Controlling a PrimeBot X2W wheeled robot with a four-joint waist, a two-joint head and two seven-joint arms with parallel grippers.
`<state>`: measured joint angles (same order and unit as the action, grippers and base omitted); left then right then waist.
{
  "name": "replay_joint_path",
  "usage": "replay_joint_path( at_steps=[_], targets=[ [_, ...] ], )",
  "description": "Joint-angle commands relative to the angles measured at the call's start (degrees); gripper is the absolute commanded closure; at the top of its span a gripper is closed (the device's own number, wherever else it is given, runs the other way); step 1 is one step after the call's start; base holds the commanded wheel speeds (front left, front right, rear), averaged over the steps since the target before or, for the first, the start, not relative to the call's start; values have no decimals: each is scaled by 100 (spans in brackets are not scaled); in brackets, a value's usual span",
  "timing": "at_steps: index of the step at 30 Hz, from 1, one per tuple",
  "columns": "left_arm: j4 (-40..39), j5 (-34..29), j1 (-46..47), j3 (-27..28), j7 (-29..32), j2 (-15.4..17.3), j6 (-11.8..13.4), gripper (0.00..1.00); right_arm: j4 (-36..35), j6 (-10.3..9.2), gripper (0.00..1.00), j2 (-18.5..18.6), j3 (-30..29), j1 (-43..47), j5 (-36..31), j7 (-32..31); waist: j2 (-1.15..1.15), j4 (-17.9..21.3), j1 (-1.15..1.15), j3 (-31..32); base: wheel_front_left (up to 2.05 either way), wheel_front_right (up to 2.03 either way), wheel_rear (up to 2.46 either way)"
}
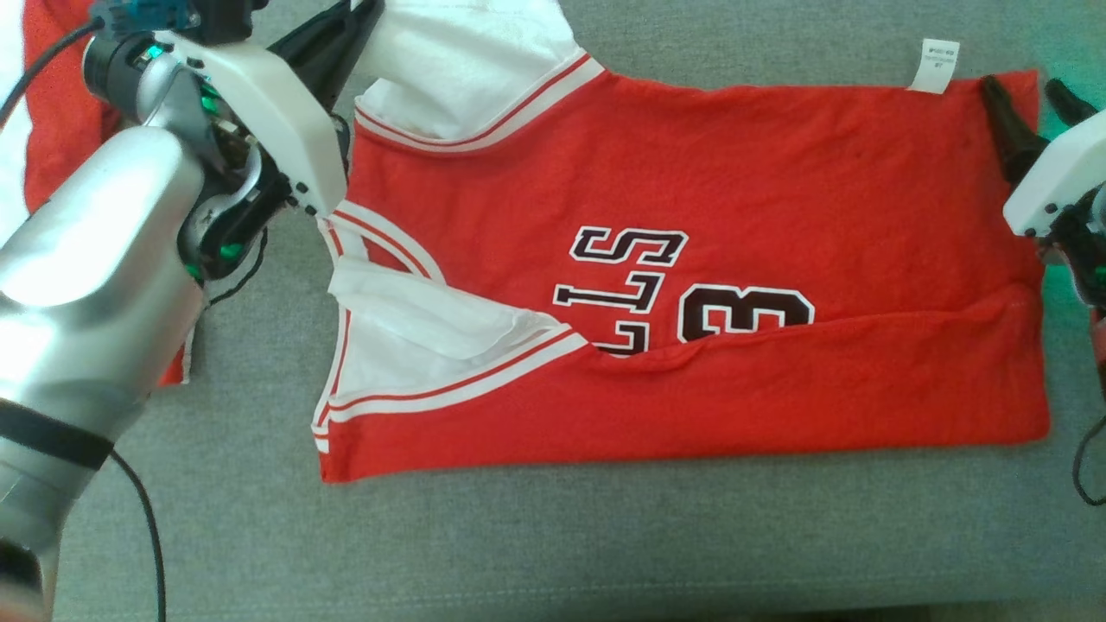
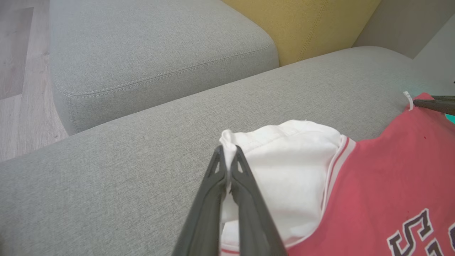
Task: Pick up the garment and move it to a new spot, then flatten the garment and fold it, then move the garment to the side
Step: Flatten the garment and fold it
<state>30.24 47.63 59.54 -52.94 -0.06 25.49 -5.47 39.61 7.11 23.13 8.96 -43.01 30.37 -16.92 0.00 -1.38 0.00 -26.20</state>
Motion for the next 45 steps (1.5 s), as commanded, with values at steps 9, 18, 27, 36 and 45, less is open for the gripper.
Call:
replay_joint_path(
  at_steps=[9,18,27,36,45],
  targets=[
    [-205,110,183,276,52,381,135,100,44,37,100,215,338,-278,297,14,0,52,0,-97,0,0,0],
    [121,84,469,452,-159,360,308,100,197,37,100,344,458,-684,263,642,0,106,0,-194,0,0,0],
    [548,-66,894,564,-567,188,450,100,639,37,100,305,519,-1312,-37,1513,0,154,0,-314,0,0,0],
    [1175,-224,1288,582,-1057,-120,458,100,1257,37,100,125,515,-1894,-371,2218,0,144,0,-352,0,0,0],
    [1442,-399,1077,363,-1308,-212,241,100,1451,37,100,108,845,-1657,-134,2480,0,121,0,-100,0,0,0]
  ],
)
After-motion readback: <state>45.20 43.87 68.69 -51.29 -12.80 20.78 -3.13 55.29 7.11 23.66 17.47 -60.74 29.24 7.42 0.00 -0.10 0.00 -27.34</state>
